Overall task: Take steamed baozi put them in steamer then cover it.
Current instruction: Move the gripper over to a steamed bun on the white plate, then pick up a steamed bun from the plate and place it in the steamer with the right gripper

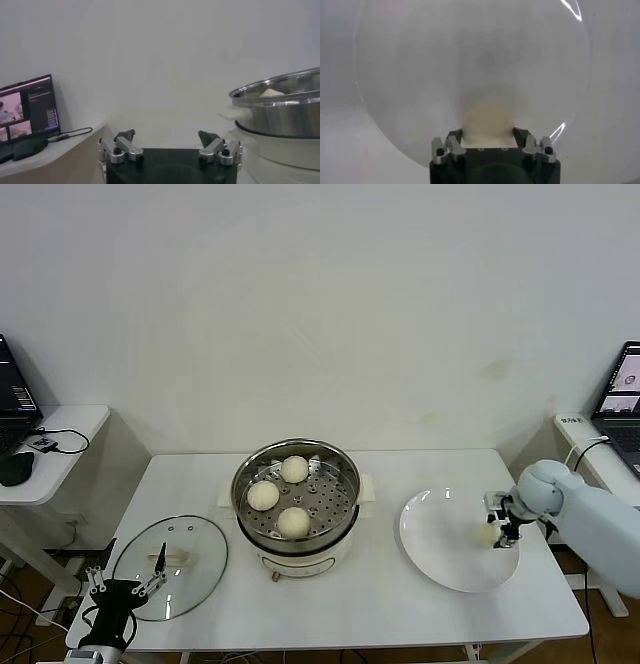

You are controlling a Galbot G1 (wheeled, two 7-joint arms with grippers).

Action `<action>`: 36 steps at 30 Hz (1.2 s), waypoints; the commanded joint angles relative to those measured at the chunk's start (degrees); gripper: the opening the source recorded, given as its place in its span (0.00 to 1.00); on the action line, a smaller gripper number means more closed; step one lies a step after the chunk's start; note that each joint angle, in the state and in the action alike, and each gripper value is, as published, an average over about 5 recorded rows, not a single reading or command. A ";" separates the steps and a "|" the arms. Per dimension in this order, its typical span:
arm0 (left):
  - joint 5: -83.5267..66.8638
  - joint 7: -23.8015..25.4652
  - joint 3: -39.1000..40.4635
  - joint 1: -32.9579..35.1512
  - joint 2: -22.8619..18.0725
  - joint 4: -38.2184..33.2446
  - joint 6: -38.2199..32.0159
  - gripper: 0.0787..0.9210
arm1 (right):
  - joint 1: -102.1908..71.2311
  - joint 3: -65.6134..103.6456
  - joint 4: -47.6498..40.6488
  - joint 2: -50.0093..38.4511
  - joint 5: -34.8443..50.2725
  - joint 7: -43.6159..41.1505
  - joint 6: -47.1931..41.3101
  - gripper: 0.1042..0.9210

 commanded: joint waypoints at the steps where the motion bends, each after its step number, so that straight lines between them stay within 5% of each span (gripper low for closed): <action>1: 0.02 0.03 0.00 -0.11 0.00 -0.07 0.03 0.88 | 1.76 -0.46 2.07 -0.51 1.62 -0.77 -0.90 0.58; 11: -0.01 0.10 0.33 -0.70 0.24 0.03 0.12 0.88 | 26.28 -15.25 12.72 -3.00 14.27 -1.94 -5.27 0.58; 19: -0.07 0.19 0.63 -1.11 0.51 -0.40 0.26 0.88 | 48.93 -31.29 16.07 6.15 33.73 1.58 -13.21 0.59; 28: -0.08 0.16 -0.10 -0.83 0.46 -1.29 0.21 0.88 | 49.48 -34.29 14.51 20.00 48.45 9.25 -22.61 0.60; 36: 0.24 0.05 -0.84 -0.25 -0.11 -1.46 -0.20 0.88 | 43.78 -35.06 10.34 29.99 52.13 14.45 -27.25 0.60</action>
